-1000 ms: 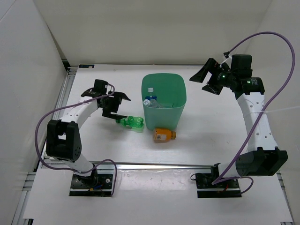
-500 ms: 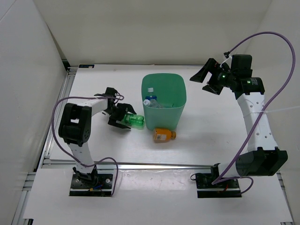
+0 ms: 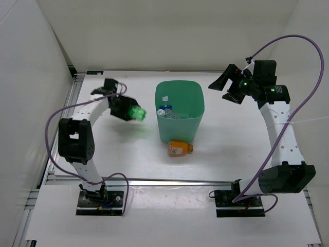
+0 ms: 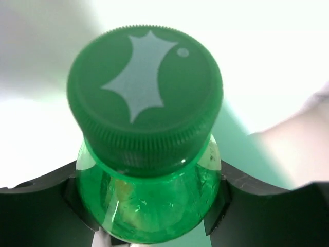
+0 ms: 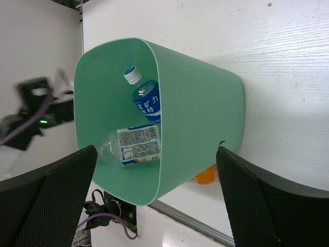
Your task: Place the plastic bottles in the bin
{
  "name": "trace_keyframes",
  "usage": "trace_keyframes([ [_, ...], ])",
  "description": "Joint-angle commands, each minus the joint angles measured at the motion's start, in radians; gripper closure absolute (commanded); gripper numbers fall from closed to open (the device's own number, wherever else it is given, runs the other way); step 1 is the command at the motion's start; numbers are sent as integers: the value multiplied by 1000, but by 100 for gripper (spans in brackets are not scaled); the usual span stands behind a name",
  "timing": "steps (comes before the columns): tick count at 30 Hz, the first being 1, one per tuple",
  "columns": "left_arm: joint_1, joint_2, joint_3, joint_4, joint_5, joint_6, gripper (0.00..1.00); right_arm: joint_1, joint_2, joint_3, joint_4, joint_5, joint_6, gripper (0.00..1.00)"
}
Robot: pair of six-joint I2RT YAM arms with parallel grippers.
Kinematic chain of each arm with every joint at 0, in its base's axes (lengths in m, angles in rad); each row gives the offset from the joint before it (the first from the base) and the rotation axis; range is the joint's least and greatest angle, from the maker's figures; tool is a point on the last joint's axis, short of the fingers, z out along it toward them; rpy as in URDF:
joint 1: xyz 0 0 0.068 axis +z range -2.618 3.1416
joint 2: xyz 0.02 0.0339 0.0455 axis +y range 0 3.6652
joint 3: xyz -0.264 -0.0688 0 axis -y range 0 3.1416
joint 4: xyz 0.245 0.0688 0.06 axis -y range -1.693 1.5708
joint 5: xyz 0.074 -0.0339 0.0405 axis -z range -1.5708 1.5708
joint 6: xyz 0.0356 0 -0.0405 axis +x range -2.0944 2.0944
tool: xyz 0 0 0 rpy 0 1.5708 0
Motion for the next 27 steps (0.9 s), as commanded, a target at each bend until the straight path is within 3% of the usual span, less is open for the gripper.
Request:
trace_keyframes([
  [1,27,-184,235,-4,-147,75,47,-1,-8,-8,11,4,-20,0],
  [4,-22,-176,514,-4,-320,194,47,-1,1,-18,11,4,-20,0],
  [6,-99,-138,736,-4,-360,282,47,-1,1,-18,11,4,-11,0],
  [9,-199,-58,874,-4,-371,429,45,-1,12,-18,20,-5,-2,0],
  [17,-473,23,857,16,-361,679,41,-10,-9,-40,20,17,-2,0],
  [19,-487,34,830,28,-347,690,40,-10,-22,-52,20,27,-2,0],
  [22,-498,34,766,28,-283,657,26,-10,-46,-63,20,27,-13,0],
  [23,-498,25,750,28,-282,647,9,-10,-61,-78,20,27,-13,0],
  [24,-498,13,733,28,-270,647,0,-10,-78,-87,20,27,-13,0],
  [27,-498,-59,672,28,-299,647,0,-10,-136,-161,46,37,-13,0],
])
